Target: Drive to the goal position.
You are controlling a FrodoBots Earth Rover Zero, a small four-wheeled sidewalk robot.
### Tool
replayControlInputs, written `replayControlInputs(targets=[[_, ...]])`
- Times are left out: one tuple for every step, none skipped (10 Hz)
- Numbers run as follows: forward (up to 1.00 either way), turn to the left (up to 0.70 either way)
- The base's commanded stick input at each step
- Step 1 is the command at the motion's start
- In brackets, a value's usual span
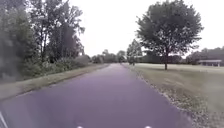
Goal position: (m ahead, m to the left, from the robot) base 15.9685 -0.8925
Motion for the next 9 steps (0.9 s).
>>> replayControlInputs(targets=[[0.7, -0.01], [0.7, -0.01], [0.7, -0.01], [0.7, -0.01], [0.7, -0.01], [0.7, -0.01], [0.7, -0.01], [0.7, -0.01], [0.7, -0.01]])
